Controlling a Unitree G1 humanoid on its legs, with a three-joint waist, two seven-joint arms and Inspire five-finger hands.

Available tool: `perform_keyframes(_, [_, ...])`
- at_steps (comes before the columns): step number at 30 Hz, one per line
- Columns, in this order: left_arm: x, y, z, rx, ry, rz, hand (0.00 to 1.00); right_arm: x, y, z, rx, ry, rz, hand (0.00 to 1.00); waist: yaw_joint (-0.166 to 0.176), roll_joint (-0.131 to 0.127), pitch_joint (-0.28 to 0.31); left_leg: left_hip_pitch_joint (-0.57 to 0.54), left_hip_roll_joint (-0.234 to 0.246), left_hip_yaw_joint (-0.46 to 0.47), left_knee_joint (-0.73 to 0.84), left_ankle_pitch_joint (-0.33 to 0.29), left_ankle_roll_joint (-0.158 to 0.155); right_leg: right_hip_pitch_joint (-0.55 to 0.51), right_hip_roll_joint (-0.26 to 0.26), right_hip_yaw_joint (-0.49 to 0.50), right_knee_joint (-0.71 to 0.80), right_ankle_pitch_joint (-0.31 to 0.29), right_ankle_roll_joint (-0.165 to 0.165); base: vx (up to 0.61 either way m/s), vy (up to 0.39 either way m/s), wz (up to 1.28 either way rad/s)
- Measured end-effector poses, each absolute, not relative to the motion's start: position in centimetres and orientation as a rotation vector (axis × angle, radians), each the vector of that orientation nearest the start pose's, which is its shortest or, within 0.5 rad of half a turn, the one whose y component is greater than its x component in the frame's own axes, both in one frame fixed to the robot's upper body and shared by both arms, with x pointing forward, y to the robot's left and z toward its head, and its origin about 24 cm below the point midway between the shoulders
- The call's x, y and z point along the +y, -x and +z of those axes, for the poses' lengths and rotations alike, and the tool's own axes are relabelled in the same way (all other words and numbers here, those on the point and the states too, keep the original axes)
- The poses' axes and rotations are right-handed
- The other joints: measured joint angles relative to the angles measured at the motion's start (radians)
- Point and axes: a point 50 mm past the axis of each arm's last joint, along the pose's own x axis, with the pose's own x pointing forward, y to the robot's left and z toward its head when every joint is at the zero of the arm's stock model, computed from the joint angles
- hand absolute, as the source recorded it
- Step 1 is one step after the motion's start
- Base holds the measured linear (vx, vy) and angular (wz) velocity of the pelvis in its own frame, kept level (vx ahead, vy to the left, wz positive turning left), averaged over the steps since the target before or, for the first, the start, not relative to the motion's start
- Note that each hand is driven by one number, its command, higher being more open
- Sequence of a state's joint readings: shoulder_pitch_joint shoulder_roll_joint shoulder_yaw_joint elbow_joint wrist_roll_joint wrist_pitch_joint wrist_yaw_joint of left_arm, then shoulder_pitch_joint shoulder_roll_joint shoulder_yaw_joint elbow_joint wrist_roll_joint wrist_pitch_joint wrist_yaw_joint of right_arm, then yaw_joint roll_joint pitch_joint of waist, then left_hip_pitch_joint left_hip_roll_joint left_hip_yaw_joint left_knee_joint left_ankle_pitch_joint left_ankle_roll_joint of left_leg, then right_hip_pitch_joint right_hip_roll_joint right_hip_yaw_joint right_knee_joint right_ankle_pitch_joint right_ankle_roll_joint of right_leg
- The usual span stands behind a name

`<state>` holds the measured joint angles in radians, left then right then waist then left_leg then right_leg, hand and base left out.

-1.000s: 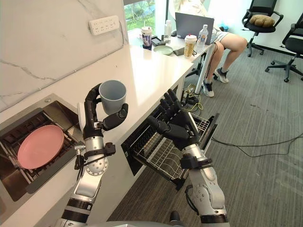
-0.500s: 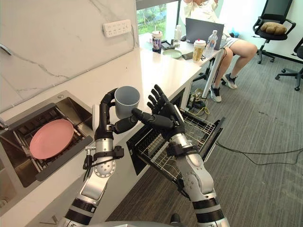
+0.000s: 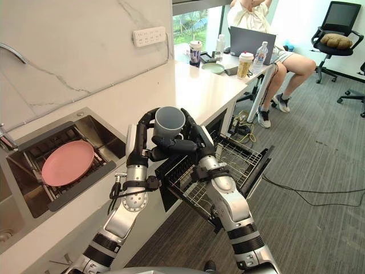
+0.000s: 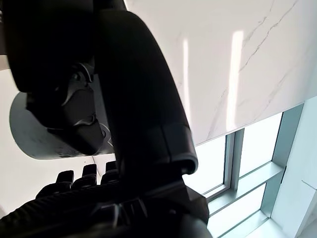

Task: Walk over to the sink, pick up the cup, carry it to the dishwasher, place the cup inside the dishwasher, then close the dishwasher door

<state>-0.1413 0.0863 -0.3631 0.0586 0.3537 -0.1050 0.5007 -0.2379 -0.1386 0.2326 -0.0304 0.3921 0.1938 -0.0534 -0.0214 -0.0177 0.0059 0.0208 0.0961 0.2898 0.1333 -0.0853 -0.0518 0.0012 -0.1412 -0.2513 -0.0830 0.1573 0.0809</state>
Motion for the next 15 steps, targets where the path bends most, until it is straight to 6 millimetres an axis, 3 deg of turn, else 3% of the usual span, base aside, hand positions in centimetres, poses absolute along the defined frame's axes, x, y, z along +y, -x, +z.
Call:
perform_keyframes(6, [8.02, -26.27, 7.52, -0.343, -0.38, 0.059, 0.0, -9.78, -29.37, 8.57, 0.012, -0.153, 0.184, 1.0, 0.007, -0.001, -0.003, 0.005, -0.001, -0.001, -0.01, 0.007, -0.001, 0.0, 0.0, -0.001, 0.0, 0.001, -0.001, -0.04, -0.007, 0.0])
perform_keyframes(14, [8.13, -26.4, 7.02, -0.309, -0.378, 0.076, 0.0, -9.04, -29.71, 8.11, 0.038, -0.139, 0.169, 1.0, 0.007, -0.002, -0.004, 0.007, -0.002, -0.005, -0.011, 0.01, -0.001, 0.004, 0.0, -0.005, 0.0, 0.001, -0.001, -0.02, -0.001, 0.01])
perform_keyframes(15, [8.24, -26.42, 6.93, -0.306, -0.38, 0.084, 0.0, -8.87, -29.82, 8.07, 0.038, -0.124, 0.169, 0.0, 0.007, -0.002, -0.004, 0.007, -0.002, -0.007, -0.013, 0.011, -0.001, 0.005, 0.0, -0.007, 0.0, 0.001, -0.002, -0.03, -0.002, 0.05])
